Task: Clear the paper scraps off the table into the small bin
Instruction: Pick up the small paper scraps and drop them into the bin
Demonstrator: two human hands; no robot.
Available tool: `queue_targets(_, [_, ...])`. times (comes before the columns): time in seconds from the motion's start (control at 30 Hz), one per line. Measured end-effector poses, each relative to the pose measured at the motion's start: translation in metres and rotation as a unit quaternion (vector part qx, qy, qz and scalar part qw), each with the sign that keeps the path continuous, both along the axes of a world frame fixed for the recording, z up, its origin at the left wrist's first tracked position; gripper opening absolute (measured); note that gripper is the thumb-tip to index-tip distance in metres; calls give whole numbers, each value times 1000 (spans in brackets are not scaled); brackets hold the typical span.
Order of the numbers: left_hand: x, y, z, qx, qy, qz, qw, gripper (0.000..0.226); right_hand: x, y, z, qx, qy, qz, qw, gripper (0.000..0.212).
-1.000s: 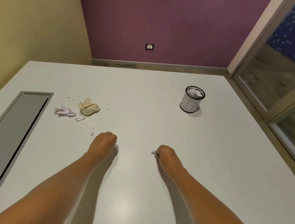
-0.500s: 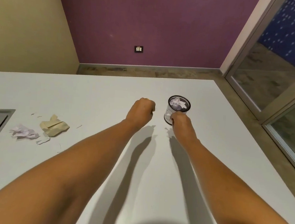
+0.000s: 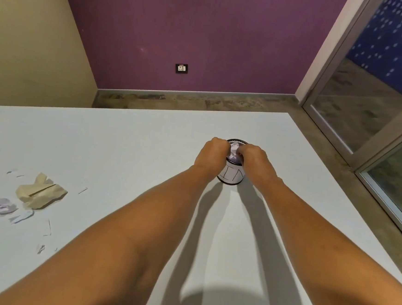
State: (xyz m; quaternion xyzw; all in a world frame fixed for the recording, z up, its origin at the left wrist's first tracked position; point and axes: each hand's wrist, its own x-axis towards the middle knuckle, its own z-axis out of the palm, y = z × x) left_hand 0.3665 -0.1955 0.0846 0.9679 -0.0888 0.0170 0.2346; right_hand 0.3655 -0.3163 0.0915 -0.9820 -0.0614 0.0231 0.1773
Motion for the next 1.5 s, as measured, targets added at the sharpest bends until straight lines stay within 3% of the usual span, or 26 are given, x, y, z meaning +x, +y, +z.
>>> queue_targets(0.2, [8,-4,0,-7,-16,-16,1000,30,6,-8,-10,87,13,-26,996,14])
queue_targets(0.27, [10,-6,1,-12,-18,-25,999,26,7,-8,-12,68,2,-18,998,8])
queue_targets(0.47, [13,-11,0,-51,-10,-35,998,30,11,-12,-12,-35,-35,15,999,18])
queue_targets(0.67, [7,-9,0,-84,-7,-56,995,35,5,-17,-9,-23,-83,49,995,23])
queue_targets(1.03, [-20,19,1,-86,-41,-53,994,43,-21,-18,-8,19,-119,13,993,28])
queue_targets(1.3, [-100,109,-27,-66,-35,50,996,42,-76,11,-23,33,-104,-7,994,28])
queue_targets(1.5, [-182,154,-55,-91,-47,151,983,30,-132,61,-50,21,-73,64,995,27])
